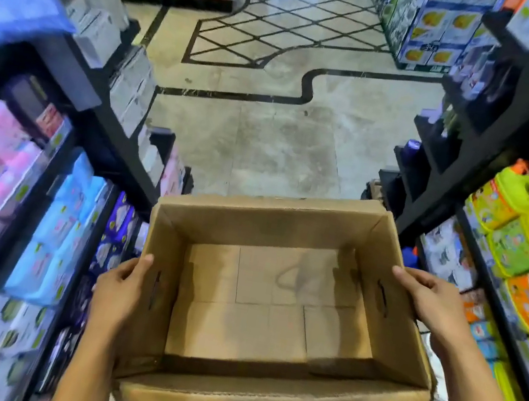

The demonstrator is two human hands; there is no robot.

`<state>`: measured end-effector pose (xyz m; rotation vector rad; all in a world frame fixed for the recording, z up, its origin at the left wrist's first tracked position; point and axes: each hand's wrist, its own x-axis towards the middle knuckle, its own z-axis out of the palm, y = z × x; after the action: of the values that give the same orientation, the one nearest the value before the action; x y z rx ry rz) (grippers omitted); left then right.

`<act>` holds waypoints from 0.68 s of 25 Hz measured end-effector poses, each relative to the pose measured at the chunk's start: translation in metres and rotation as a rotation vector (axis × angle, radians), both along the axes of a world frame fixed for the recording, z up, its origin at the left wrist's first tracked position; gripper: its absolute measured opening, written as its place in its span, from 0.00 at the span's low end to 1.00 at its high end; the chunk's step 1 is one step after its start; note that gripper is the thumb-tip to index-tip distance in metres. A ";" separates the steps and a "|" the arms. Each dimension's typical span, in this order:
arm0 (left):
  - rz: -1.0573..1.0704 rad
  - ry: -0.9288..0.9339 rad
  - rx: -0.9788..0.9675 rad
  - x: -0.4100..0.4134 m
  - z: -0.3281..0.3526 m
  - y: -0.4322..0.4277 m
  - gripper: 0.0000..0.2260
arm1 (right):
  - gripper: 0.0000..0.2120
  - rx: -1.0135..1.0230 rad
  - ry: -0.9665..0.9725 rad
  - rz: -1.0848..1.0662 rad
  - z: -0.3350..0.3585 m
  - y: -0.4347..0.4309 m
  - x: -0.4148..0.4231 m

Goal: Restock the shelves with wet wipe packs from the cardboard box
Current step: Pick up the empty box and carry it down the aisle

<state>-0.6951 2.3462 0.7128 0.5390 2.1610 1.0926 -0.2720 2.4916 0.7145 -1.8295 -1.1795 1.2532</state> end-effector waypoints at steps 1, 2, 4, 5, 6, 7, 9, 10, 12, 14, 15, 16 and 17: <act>-0.015 0.001 -0.004 -0.008 0.000 0.030 0.21 | 0.08 -0.001 0.003 -0.004 0.002 0.026 -0.006; -0.033 -0.005 -0.001 -0.014 0.004 0.058 0.21 | 0.10 0.000 0.013 -0.011 0.004 0.049 -0.011; -0.039 -0.022 0.029 -0.024 0.011 0.113 0.22 | 0.13 0.006 0.051 -0.037 0.007 0.097 -0.022; -0.045 -0.014 0.036 -0.029 0.014 0.141 0.23 | 0.13 0.001 0.052 -0.052 0.007 0.121 -0.026; -0.049 -0.001 0.034 -0.033 0.015 0.169 0.23 | 0.11 -0.009 0.050 -0.059 0.006 0.147 -0.030; -0.056 0.012 0.028 -0.037 0.016 0.198 0.23 | 0.10 -0.018 0.049 -0.057 0.003 0.175 -0.033; -0.058 0.030 0.026 -0.043 0.018 0.249 0.23 | 0.13 -0.026 0.044 -0.029 0.000 0.224 -0.041; -0.058 0.049 0.027 -0.047 0.016 0.280 0.22 | 0.16 -0.025 0.042 -0.019 -0.004 0.256 -0.045; -0.075 0.075 0.007 -0.053 0.017 0.345 0.20 | 0.21 -0.018 0.009 -0.018 -0.006 0.322 -0.052; -0.043 0.054 0.009 -0.056 0.020 0.404 0.19 | 0.22 -0.039 0.038 0.009 -0.009 0.393 -0.059; -0.024 0.055 0.001 -0.058 0.023 0.434 0.18 | 0.24 -0.053 0.055 0.024 -0.010 0.427 -0.062; -0.018 0.049 -0.006 -0.063 0.023 0.458 0.16 | 0.27 -0.061 0.055 0.019 -0.007 0.457 -0.066; -0.019 0.040 -0.021 -0.067 0.025 0.479 0.12 | 0.29 -0.055 0.054 0.010 -0.006 0.484 -0.072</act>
<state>-0.7625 2.8255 0.7374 0.5749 2.1949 1.0566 -0.3439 2.9758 0.7084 -1.8196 -1.1365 1.3449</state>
